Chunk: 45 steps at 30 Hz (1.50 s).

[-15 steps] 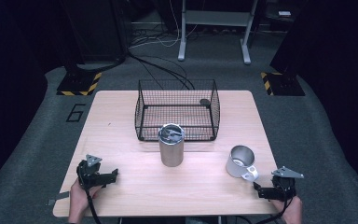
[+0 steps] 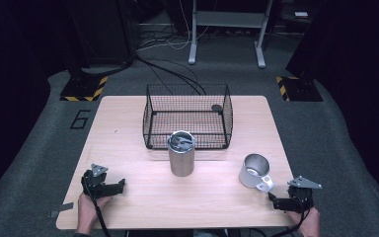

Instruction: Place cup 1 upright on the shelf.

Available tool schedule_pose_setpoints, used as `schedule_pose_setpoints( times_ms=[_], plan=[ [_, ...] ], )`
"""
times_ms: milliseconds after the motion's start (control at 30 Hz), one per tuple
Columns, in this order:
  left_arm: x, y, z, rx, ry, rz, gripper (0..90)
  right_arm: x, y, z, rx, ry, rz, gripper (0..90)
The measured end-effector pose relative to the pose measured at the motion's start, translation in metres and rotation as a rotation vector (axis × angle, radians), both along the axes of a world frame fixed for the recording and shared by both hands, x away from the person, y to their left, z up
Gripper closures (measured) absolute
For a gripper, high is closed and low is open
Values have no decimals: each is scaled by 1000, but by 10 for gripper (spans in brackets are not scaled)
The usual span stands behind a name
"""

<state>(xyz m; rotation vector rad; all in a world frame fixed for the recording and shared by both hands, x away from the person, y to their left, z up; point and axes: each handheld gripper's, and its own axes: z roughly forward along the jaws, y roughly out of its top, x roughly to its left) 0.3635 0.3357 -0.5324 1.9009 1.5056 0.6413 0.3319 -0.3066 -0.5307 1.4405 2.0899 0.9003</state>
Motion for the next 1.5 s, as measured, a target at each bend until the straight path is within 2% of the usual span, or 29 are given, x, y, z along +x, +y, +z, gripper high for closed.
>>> schedule_pose_setpoints(
  times_ms=[133,533,800,833,1300,1500],
  plan=[
    [0,1,1,7,7,-17,1,0,0,0,3,2,-1,0],
    [-2,-3,17,-46,0,-78,2,2,-1,0,-7,2,12,0],
    [-2,-20,37,-53,-34,-137,2,2,0,0,-7,1,10,0],
    [-2,-22,40,-58,-29,-145,2,1,0,0,-7,1,9,0],
    [3,-50,64,-86,-68,-232,2,1,0,0,-5,-2,7,1],
    [7,-65,76,-88,-78,-287,1,1,-1,0,-6,0,8,1]
  ],
)
